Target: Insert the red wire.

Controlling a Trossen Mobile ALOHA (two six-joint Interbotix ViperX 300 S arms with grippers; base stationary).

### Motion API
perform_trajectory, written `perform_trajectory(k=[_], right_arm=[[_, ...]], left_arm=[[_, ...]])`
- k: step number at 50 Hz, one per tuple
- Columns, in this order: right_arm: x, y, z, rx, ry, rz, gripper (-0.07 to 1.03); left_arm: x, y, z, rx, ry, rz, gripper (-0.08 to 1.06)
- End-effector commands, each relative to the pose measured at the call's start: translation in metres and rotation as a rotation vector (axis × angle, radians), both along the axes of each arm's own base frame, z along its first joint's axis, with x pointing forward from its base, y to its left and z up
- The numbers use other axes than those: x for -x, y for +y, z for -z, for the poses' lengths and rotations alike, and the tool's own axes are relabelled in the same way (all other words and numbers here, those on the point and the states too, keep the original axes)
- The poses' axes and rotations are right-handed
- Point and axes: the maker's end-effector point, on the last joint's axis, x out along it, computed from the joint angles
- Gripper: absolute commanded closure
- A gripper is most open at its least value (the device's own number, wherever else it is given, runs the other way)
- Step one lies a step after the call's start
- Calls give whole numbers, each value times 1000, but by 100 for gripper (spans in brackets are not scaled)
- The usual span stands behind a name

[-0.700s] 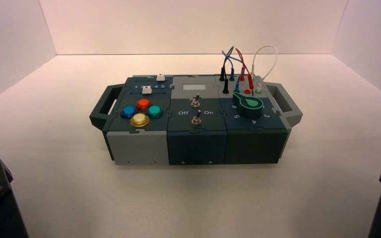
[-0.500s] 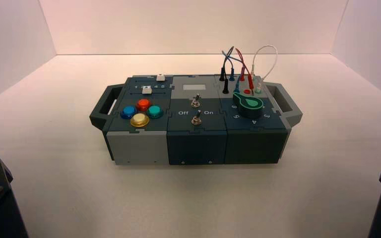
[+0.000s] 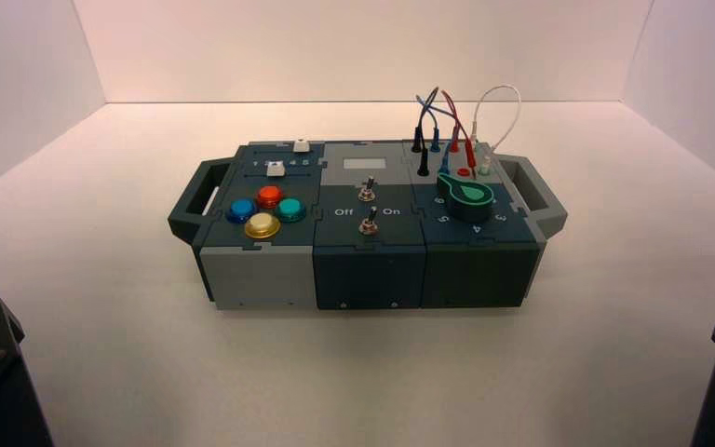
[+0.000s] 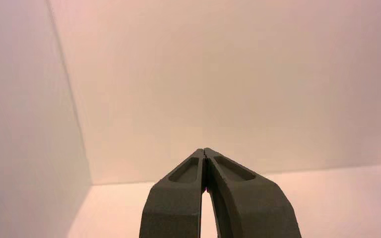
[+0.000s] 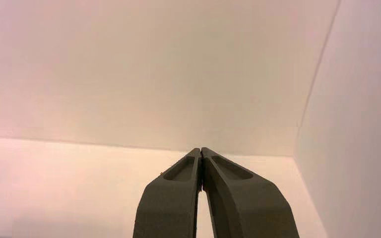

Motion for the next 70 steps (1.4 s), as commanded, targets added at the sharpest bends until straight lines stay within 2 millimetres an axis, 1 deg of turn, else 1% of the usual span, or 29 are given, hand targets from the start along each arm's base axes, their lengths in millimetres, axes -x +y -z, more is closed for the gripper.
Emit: perform_trajectory(k=[1, 2, 5, 10, 12, 16, 23, 25, 28, 29, 31, 32, 33, 35, 42, 46, 52, 57, 62, 66, 70], right_arm=[[-5, 3, -7, -2, 16, -9, 99], [-5, 3, -6, -1, 22, -9, 99], [-7, 3, 0, 0, 57, -9, 99], [-6, 7, 2, -3, 80, -23, 99], [-5, 9, 3, -3, 90, -32, 99], [-4, 17, 8, -2, 119, -62, 99], [-4, 26, 14, 5, 162, -93, 99], [-5, 28, 18, 8, 184, -100, 99], [-7, 28, 22, 11, 206, -101, 99], [-9, 29, 24, 14, 221, -103, 99], [-9, 29, 26, 16, 232, -103, 99], [-12, 30, 30, 19, 259, -105, 99], [-13, 31, 31, 22, 265, -107, 99], [-15, 33, 34, 27, 281, -112, 99], [-18, 42, 41, 42, 329, -145, 99], [-18, 50, 49, 53, 374, -171, 99], [-17, 56, 57, 66, 420, -192, 99], [-14, 62, 68, 81, 479, -213, 99], [-9, 72, 76, 107, 535, -253, 99], [-4, 81, 82, 131, 584, -289, 99], [0, 87, 90, 151, 643, -312, 99]], left_arm=[[-7, -14, -6, -6, 25, 50, 100], [-7, -16, -5, -8, 33, 56, 100], [-9, -29, 3, -17, 84, 102, 100], [-9, -50, 9, -29, 132, 176, 100], [-7, -57, 13, -35, 153, 200, 100], [-2, -77, 23, -37, 206, 269, 100], [7, -108, 33, -46, 273, 376, 101], [12, -122, 39, -54, 308, 424, 101], [15, -132, 45, -67, 336, 457, 101], [17, -139, 50, -76, 360, 477, 101], [18, -143, 55, -85, 380, 488, 101], [21, -152, 66, -98, 428, 513, 101], [23, -156, 69, -103, 444, 523, 101], [26, -162, 77, -109, 476, 540, 101], [32, -181, 92, -95, 549, 577, 101], [36, -197, 103, -69, 608, 592, 101], [38, -212, 110, -47, 640, 609, 101], [42, -226, 116, -36, 660, 631, 101], [48, -239, 121, -49, 670, 662, 101], [54, -247, 126, -67, 682, 686, 101], [58, -252, 130, -84, 690, 703, 101]])
